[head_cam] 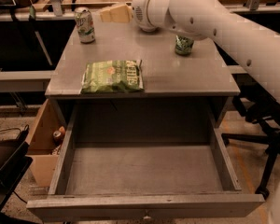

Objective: Place 7up can into top drawer

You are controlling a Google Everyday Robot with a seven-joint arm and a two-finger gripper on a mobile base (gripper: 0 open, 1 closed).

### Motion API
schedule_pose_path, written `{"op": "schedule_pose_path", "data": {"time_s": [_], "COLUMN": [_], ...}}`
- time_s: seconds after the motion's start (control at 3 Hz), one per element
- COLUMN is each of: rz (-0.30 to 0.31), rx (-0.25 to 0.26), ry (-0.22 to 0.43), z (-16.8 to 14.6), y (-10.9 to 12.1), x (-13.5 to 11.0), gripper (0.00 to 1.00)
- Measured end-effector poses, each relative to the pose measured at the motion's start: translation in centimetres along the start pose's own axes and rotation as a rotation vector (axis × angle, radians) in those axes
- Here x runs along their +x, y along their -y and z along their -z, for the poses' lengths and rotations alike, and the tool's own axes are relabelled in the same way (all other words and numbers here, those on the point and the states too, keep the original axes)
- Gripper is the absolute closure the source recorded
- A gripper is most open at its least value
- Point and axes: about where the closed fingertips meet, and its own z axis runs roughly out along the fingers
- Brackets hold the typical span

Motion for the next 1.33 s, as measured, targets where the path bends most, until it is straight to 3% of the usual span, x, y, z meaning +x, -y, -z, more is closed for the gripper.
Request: {"op": "schedule_pose_path", "data": {"time_s": [0.67, 1.0, 1.33], "rz": [-0.033, -0.062, -0.059], "rx": [-0.018, -0.029, -0.034], "ry": [0.010, 0.029, 0.033], "z": [-7.1, -14.8, -15.1], "y": [0.2, 0.7, 0.5], "x": [-0.3, 0.8, 0.9], "gripper": [0.00, 0.00, 0.00]}}
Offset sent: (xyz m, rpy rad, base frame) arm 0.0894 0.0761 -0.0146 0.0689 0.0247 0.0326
